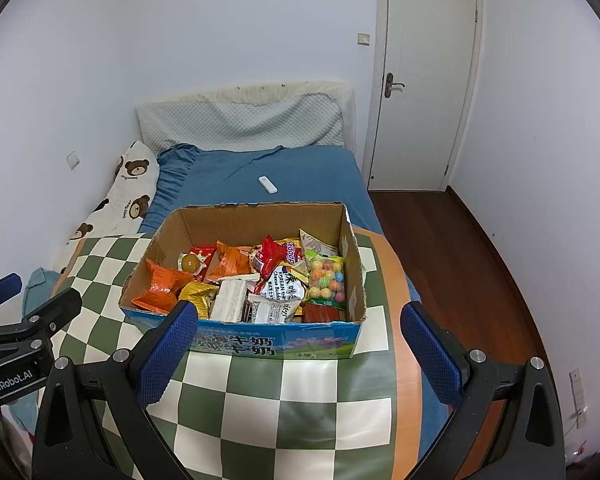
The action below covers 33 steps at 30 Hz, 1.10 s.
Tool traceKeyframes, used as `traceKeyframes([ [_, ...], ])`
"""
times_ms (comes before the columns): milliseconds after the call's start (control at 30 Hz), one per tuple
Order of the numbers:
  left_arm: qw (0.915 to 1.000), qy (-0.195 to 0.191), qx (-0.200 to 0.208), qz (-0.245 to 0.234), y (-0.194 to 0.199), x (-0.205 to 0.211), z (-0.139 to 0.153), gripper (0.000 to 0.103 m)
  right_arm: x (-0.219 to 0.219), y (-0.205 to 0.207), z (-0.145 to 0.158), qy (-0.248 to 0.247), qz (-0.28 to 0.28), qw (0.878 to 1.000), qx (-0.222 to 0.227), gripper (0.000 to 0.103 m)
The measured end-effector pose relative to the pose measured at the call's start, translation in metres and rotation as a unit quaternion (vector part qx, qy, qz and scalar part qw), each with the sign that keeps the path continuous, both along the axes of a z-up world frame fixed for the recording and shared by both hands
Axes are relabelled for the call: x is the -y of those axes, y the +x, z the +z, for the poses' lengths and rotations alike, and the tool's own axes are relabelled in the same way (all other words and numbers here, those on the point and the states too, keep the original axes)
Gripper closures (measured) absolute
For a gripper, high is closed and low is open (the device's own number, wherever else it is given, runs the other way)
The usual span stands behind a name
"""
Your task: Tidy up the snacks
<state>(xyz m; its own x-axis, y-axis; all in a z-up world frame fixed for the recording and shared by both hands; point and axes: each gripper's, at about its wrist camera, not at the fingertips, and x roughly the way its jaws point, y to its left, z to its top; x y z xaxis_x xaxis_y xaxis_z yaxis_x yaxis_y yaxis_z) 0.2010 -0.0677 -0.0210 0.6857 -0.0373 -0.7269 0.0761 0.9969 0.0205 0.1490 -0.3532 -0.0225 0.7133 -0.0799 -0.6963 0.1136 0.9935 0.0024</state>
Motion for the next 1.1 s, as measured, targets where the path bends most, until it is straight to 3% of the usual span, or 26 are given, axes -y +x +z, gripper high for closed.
traceKeyframes([
  [1100, 1.0000, 0.000, 0.005, -0.005, -0.0015, 0.0038, 0.0040, 0.000, 0.0013, -0.0019, 0.0047, -0.003, 0.000, 1.000, 0.004, 0.000],
])
